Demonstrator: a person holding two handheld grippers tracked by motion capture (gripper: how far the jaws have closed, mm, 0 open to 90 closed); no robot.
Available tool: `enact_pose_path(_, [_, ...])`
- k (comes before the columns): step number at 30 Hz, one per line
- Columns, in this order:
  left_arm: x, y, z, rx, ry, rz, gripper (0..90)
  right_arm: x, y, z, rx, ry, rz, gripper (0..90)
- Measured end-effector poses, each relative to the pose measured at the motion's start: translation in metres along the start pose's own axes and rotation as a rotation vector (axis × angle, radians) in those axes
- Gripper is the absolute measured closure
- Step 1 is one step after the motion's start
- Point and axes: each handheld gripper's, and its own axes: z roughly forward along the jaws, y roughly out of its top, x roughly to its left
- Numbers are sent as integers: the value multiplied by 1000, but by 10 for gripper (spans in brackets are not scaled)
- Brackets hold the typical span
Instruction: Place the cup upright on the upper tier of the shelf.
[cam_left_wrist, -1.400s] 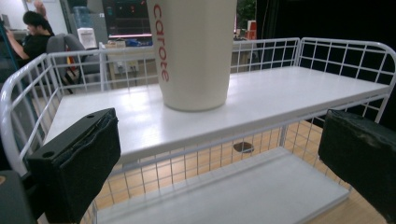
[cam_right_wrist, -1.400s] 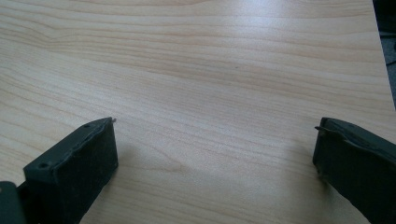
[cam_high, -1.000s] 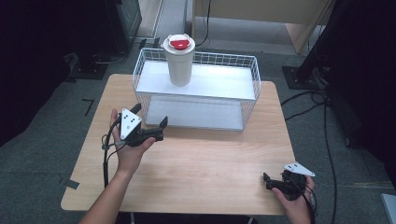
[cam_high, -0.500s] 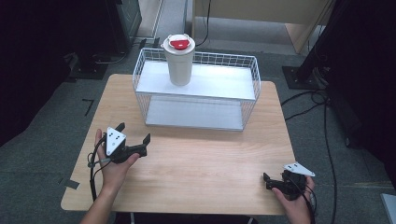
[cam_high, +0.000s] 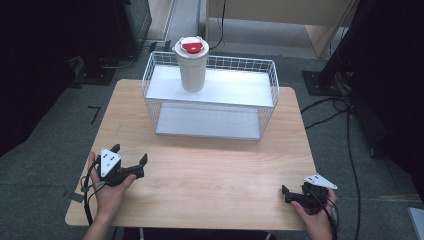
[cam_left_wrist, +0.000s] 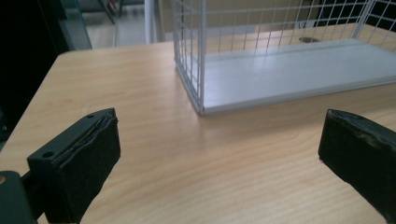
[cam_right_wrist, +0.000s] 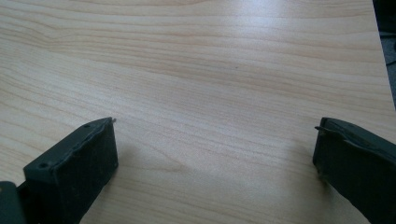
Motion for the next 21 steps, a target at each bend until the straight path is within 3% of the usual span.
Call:
enact_pose_path(5, [11,-13,-8,48,15,-3,0,0,0,0,0,0,0,0])
enact_pose_path(12, [19,-25,-16,104,5,4,0,0,0,0,0,0,2,0])
enact_pose_path(18, [29,-32,-21,152,24,-4,0,0,0,0,0,0,1,0])
enact_pose_path(21, [35,-38,-21,200,49,-10,0,0,0,0,0,0,2,0])
